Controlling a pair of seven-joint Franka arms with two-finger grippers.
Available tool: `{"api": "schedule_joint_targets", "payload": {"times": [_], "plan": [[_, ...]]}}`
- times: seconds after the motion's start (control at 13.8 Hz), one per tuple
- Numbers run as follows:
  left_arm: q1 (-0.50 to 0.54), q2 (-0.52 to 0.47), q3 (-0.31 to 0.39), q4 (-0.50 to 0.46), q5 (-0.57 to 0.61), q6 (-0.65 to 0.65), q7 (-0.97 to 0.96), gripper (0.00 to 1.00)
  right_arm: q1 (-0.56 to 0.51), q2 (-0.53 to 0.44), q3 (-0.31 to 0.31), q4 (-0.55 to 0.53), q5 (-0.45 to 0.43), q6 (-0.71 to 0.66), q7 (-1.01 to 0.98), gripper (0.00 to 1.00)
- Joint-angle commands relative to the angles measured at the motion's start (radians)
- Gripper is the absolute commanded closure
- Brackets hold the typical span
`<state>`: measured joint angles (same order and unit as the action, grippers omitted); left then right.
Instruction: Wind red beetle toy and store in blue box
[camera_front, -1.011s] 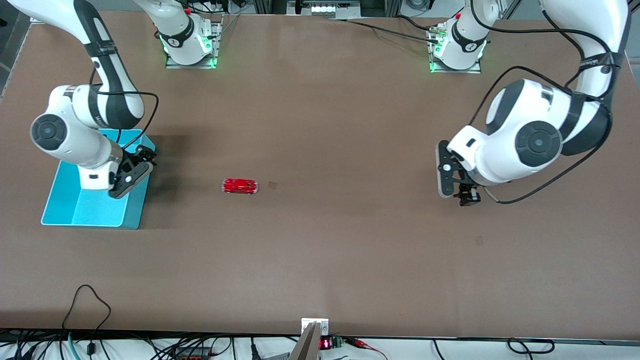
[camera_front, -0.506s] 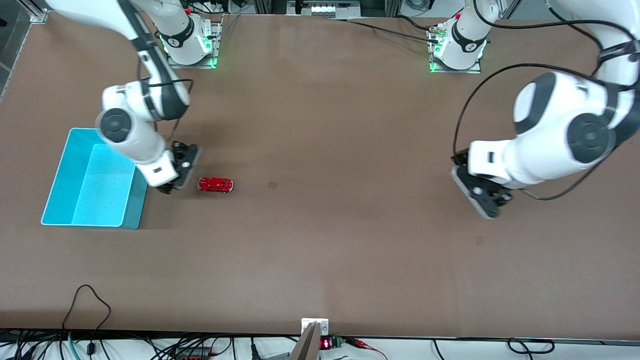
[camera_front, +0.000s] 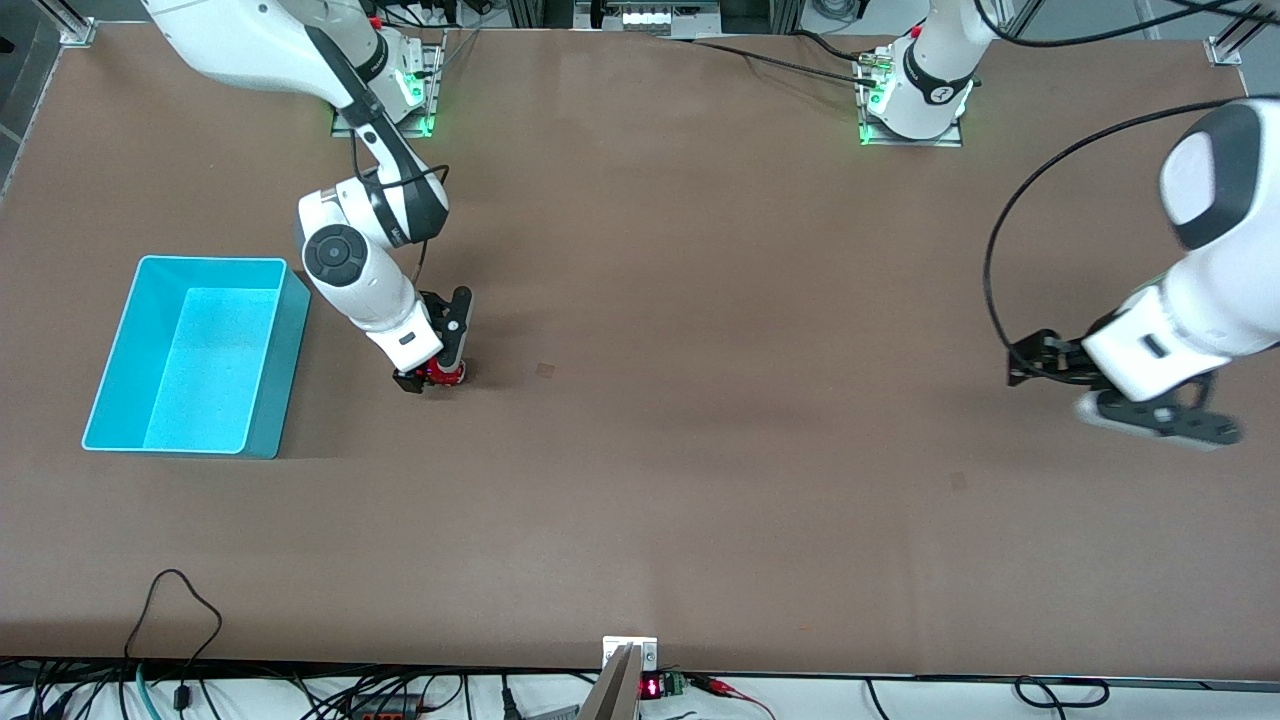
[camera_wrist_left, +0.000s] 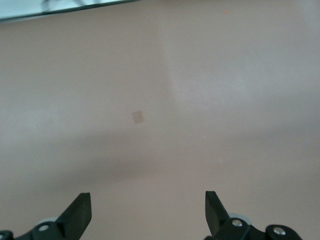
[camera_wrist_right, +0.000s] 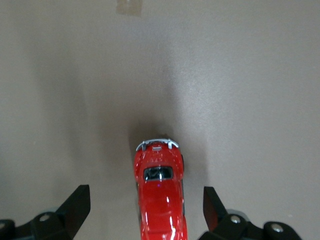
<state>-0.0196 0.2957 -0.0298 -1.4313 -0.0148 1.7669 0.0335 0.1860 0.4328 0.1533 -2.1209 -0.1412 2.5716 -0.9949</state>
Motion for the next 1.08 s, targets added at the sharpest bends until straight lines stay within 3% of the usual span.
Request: {"api": "schedule_joint_targets", "payload": {"times": [0.0, 0.14, 0.43, 0.58, 0.65, 0.72, 1.01], "plan": [[0.027, -0.064, 0.007, 0.002, -0.014, -0.087, -0.081, 0.00, 0.007, 0.036, -0.008, -0.008, -0.035, 0.062, -0.016, 0.00], [0.061, -0.081, -0.005, 0.000, -0.013, -0.093, -0.084, 0.00, 0.001, 0.043, -0.011, -0.014, -0.087, 0.076, -0.021, 0.00], [0.063, -0.127, -0.010, -0.052, -0.016, -0.093, -0.090, 0.00, -0.010, 0.049, -0.015, -0.016, -0.095, 0.087, -0.025, 0.01], [0.063, -0.171, -0.010, -0.105, -0.014, -0.086, -0.084, 0.00, -0.019, 0.047, -0.015, -0.014, -0.109, 0.087, -0.033, 0.66], [0.063, -0.191, -0.010, -0.135, -0.013, -0.072, -0.083, 0.00, -0.019, 0.046, -0.015, -0.010, -0.107, 0.085, -0.031, 0.87], [0.063, -0.217, -0.010, -0.171, -0.013, -0.049, -0.075, 0.00, -0.019, 0.046, -0.015, -0.002, -0.104, 0.085, -0.025, 1.00], [0.060, -0.276, -0.025, -0.221, -0.013, -0.041, -0.073, 0.00, -0.019, 0.008, -0.014, 0.077, -0.048, 0.021, 0.079, 1.00]]}}
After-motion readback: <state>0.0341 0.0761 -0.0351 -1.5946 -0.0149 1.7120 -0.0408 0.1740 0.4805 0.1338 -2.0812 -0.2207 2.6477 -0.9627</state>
